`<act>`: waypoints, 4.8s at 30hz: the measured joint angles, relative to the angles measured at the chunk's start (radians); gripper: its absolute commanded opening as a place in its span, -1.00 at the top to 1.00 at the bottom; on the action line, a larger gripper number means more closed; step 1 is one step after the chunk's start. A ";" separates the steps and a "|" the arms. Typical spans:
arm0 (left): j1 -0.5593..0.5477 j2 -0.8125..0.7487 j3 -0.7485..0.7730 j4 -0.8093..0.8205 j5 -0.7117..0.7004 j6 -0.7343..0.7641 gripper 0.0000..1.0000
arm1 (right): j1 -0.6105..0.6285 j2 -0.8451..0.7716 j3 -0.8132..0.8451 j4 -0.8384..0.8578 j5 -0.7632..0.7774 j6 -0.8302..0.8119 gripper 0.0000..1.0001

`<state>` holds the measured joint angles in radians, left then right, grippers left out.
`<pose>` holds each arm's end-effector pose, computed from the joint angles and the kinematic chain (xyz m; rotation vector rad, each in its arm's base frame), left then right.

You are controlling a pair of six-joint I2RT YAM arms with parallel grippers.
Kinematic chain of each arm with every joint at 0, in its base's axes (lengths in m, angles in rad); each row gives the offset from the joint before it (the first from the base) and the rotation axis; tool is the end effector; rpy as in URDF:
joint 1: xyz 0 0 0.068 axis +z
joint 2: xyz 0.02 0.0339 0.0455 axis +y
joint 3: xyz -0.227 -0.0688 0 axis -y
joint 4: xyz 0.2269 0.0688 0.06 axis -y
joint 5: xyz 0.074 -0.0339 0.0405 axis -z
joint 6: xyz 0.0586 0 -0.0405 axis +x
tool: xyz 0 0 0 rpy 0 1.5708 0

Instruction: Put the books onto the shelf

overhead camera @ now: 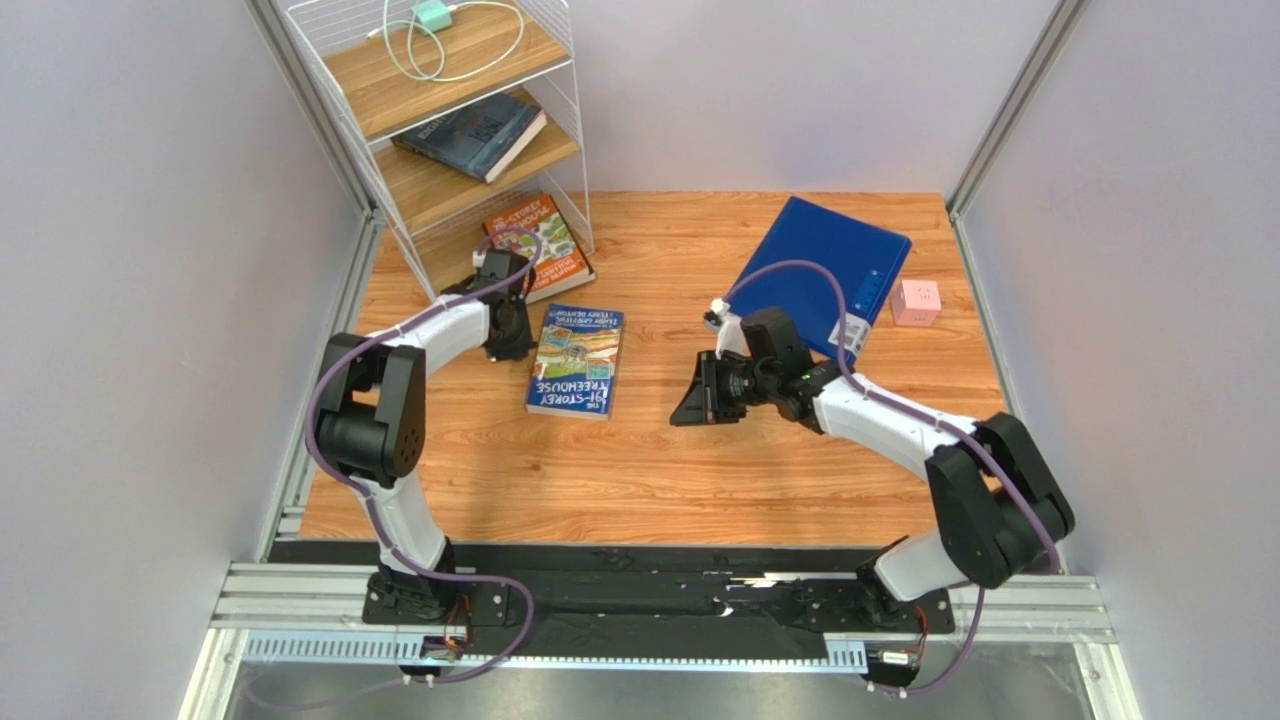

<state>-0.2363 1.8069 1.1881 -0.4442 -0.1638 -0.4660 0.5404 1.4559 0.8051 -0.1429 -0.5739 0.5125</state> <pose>0.3491 -0.0742 0.1363 -0.3543 2.5864 -0.0318 0.2385 0.1802 0.1614 -0.3375 2.5003 1.1543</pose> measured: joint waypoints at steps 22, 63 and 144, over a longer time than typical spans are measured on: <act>-0.397 0.066 0.055 -0.069 0.041 -0.053 1.00 | 0.026 0.060 0.053 0.015 0.067 0.011 0.78; -0.233 0.632 1.036 -0.457 0.163 0.113 1.00 | 0.024 0.433 0.299 -0.134 0.236 0.129 1.00; -0.279 0.099 0.059 -0.095 0.289 -0.068 1.00 | -0.066 0.307 0.191 0.093 0.118 0.093 0.07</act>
<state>-0.5156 1.9057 1.2469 -0.5392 0.1253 -0.5339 0.4747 1.7634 0.9962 -0.0494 -0.4557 0.6060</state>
